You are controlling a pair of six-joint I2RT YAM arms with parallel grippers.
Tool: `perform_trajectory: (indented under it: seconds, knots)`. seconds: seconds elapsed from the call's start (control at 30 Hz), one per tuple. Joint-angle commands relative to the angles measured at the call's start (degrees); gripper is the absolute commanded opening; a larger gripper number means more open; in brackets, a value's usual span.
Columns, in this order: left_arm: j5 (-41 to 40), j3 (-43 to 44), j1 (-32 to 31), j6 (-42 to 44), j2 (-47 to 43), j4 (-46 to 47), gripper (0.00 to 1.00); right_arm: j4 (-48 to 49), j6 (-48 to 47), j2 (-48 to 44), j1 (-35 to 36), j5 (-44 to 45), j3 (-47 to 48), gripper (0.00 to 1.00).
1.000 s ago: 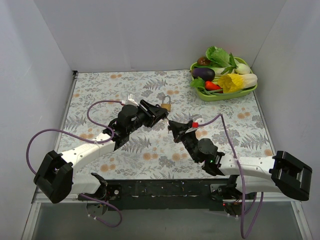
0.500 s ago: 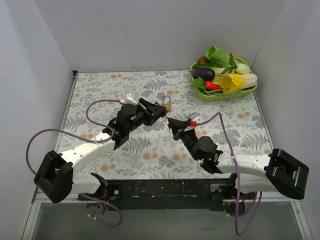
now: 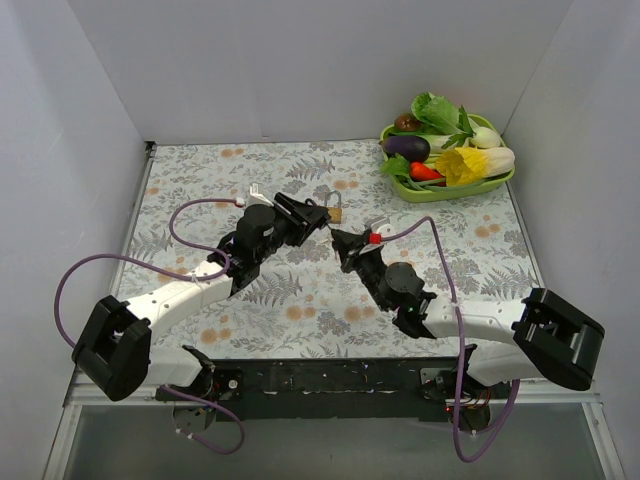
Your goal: Unlock with the key
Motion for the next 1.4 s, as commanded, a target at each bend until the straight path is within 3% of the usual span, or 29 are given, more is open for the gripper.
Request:
perform_trajectory:
  seconds: [0.0, 0.1, 0.2, 0.37, 0.47, 0.57, 0.63, 0.77, 0.9, 1.13, 1.37]
  knots:
    - [10.9, 3.2, -3.7, -62.7, -1.1, 2.4, 0.0, 0.7, 0.7, 0.5, -2.9, -3.2, 4.0, 0.01]
    - [11.2, 3.7, -3.9, -62.4, -0.7, 2.4, 0.0, -0.7, -1.1, 0.6, -2.9, -6.6, 5.6, 0.01]
    - [11.2, 4.0, -4.3, -62.3, -0.2, 2.5, 0.0, -4.6, -0.3, 2.1, -2.8, -3.3, 8.4, 0.01]
    - [11.1, 4.8, -5.0, -61.9, 0.5, 2.8, 0.0, -3.3, -2.3, 4.2, -2.2, -5.8, 9.7, 0.01]
    - [11.2, 5.3, -5.4, -61.9, 0.9, 3.0, 0.0, -1.7, -0.8, 4.6, -2.1, -1.4, 9.8, 0.01]
    - [11.0, 5.0, -5.8, -61.9, 0.8, 3.0, 0.0, -2.0, -4.0, 4.7, -2.1, -3.3, 10.8, 0.01]
    - [11.1, 4.8, -6.1, -62.1, 0.8, 2.9, 0.0, -2.8, -4.9, 5.7, -1.0, 0.3, 12.3, 0.01]
    - [10.5, 4.5, -6.5, -62.2, 0.3, 3.1, 0.0, 0.6, -2.1, 4.5, -2.1, -0.8, 10.4, 0.01]
    - [8.5, 4.1, -7.2, -62.6, -0.2, 2.8, 0.0, -1.7, -3.6, 7.0, 0.9, 8.3, 14.4, 0.01]
    - [5.7, 3.2, -8.6, -63.9, -0.3, 4.3, 0.0, 1.3, -0.2, 10.1, 1.0, 1.0, 16.1, 0.01]
    - [4.2, 3.1, -10.4, -64.2, 0.9, 5.0, 0.0, 1.3, 2.0, 12.0, 1.9, 11.3, 19.0, 0.01]
